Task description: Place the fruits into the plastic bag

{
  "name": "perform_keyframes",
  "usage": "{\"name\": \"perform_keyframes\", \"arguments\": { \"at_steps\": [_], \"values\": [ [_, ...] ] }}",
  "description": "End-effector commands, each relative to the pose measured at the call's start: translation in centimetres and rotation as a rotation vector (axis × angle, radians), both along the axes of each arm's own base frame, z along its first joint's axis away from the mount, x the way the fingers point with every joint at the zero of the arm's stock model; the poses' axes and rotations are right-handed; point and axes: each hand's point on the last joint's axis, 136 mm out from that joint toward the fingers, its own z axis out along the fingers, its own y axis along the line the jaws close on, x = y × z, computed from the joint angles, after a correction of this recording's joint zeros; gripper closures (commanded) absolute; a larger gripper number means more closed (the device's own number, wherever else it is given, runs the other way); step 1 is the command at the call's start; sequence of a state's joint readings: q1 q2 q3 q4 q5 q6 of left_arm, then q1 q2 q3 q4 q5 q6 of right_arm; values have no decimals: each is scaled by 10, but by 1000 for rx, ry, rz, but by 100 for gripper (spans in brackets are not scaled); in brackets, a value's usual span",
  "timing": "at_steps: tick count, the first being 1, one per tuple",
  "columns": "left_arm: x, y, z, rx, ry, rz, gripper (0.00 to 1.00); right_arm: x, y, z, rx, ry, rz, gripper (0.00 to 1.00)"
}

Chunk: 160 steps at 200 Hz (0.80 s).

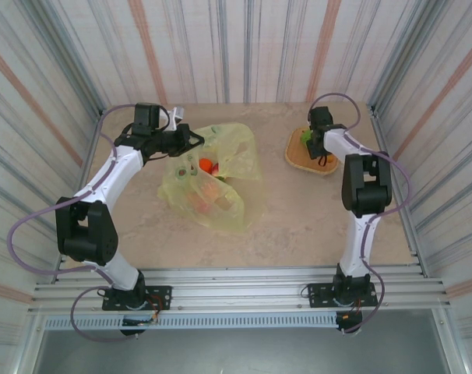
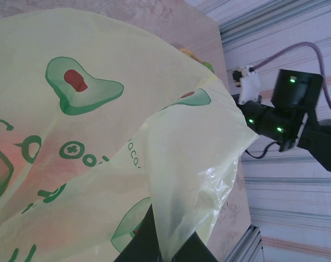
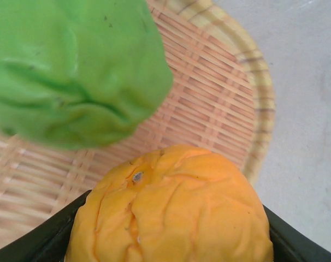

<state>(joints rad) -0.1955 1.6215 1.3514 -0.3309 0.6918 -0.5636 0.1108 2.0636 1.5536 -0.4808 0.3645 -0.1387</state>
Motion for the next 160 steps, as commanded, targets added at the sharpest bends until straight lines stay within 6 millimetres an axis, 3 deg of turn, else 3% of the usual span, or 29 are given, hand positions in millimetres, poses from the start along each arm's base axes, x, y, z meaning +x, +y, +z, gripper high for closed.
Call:
{"name": "perform_keyframes", "arguments": {
  "at_steps": [1,35,76,95,124,142,160],
  "values": [
    [-3,0,10,-29,-15,-10,100,-10,13,50,121,-118,-24,45],
    [-3,0,10,-34,-14,-10,100,-36,58,92,355,-243,44,48],
    [-3,-1,9,-37,-10,-15,100,-97,145,124,641,-284,240,50],
    [-3,-2,9,-42,-5,-16,100,-136,184,125,730,-255,357,51],
    [-3,-3,9,-50,-2,-17,100,-191,226,113,742,-221,540,50],
    [-3,-3,8,-50,-1,-17,100,-212,245,100,744,-190,618,50],
    [-3,-3,6,-50,3,-18,100,-221,259,85,747,-147,655,50]
  ]
}}
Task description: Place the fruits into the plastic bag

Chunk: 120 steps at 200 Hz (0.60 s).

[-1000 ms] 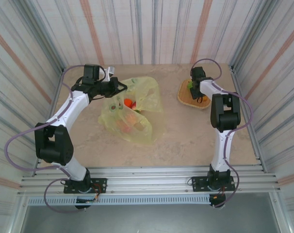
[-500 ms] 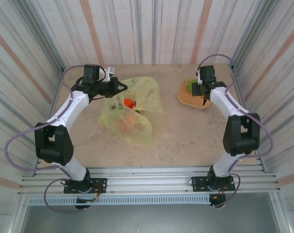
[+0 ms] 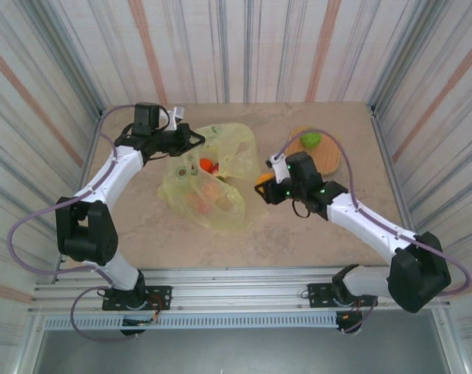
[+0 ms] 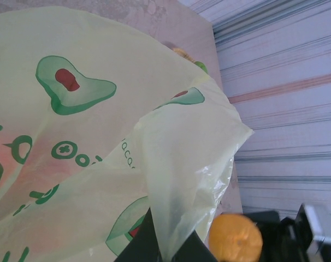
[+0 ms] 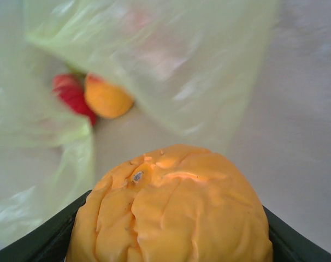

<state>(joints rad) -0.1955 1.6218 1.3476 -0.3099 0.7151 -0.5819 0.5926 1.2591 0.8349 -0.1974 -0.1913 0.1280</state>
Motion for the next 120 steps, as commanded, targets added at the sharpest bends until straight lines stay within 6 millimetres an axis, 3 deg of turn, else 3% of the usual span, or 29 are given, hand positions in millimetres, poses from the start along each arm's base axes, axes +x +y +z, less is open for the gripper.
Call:
{"name": "perform_keyframes", "arguments": {
  "at_steps": [1,59,120],
  "values": [
    [-3,0,3,-24,3,-9,100,-8,20,-5,33,-4,60,50],
    [-5,-6,1,-20,4,-22,100,21,56,-38,-35,41,43,53],
    [-10,-13,8,-25,-11,-48,100,55,106,-40,32,26,-5,52]
  ]
}}
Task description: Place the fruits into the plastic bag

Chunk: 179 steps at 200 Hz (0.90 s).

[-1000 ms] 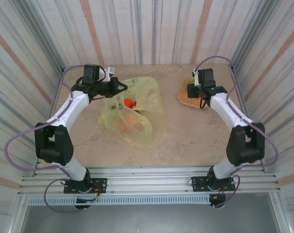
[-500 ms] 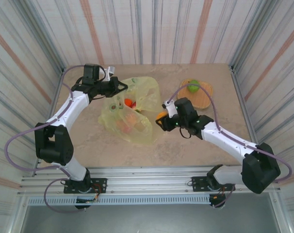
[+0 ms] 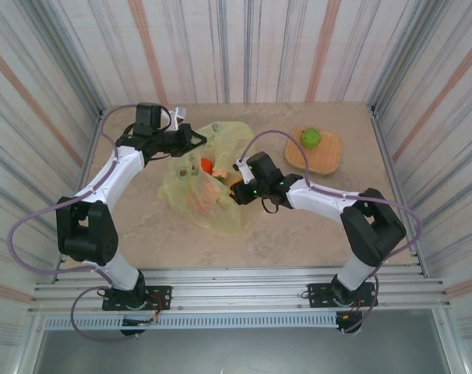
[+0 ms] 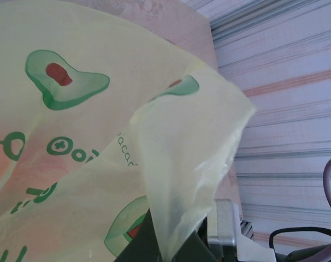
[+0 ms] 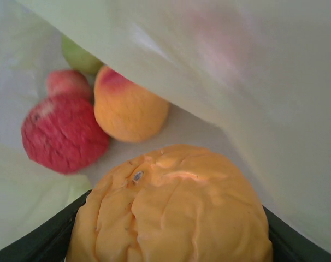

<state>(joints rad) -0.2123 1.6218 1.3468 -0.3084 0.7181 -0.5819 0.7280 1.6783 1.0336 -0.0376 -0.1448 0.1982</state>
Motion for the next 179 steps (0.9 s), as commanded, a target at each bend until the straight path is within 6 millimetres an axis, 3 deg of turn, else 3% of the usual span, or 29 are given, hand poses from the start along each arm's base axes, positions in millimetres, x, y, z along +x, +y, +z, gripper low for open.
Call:
{"name": "perform_keyframes", "arguments": {
  "at_steps": [1,31,56,81,106,146,179],
  "values": [
    [-7,-6,7,-23,-10,-30,100,22,20,13,60,-42,-63,52],
    [-8,-7,9,-25,-14,-34,100,45,33,10,79,-70,-132,51],
    [-8,-9,9,-26,-13,-38,100,66,39,20,123,-123,-220,51],
    [-8,-9,9,-26,-13,-39,100,69,57,35,171,-149,-212,51],
    [-8,-8,9,-24,-12,-38,100,53,61,42,185,-143,-142,49],
    [-8,-7,11,-33,-11,-34,100,2,49,47,217,-83,10,49],
    [-8,-5,13,-33,-15,-28,100,-28,55,51,289,-28,123,50]
  ]
}}
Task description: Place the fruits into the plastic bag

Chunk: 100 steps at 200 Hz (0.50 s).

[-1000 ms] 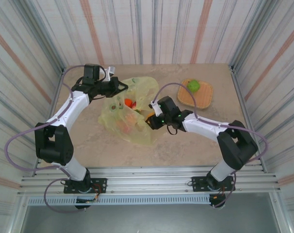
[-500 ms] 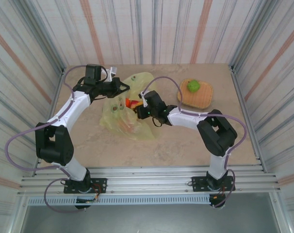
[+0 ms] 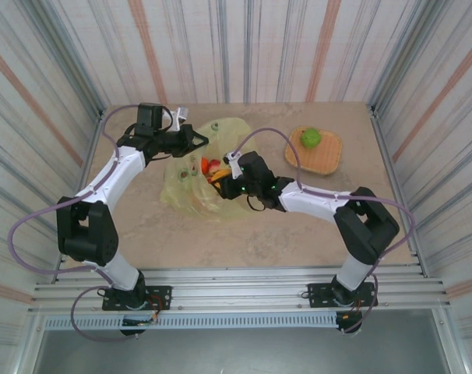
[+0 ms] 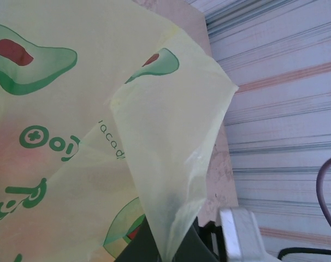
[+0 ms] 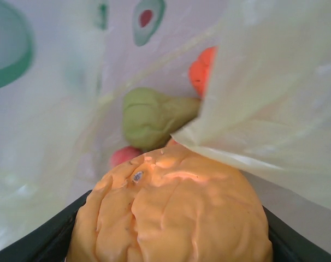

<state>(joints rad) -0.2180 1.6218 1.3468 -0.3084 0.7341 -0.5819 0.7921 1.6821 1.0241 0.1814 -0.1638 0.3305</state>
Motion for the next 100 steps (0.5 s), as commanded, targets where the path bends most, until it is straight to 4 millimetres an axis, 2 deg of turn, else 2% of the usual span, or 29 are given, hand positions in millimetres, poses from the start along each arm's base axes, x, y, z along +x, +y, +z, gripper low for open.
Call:
{"name": "perform_keyframes", "arguments": {
  "at_steps": [1,14,30,42,64,83,100],
  "values": [
    [-4,-1,11,-23,-18,-10,100,-26,12,15,77,14,133,50],
    [-4,0,10,-20,-16,-7,100,-31,19,15,89,14,163,50],
    [-4,-1,9,-20,-14,-8,100,-25,26,13,90,16,155,50],
    [-4,-1,9,-19,-14,-8,100,-10,27,12,67,8,92,51],
    [-4,-1,9,-20,-13,-8,100,30,16,9,10,-25,-83,51],
    [-4,-1,11,-21,-16,-8,100,58,8,12,48,-31,-203,51],
    [-5,-1,11,-23,-15,-9,100,76,7,15,90,-44,-267,51]
  ]
}}
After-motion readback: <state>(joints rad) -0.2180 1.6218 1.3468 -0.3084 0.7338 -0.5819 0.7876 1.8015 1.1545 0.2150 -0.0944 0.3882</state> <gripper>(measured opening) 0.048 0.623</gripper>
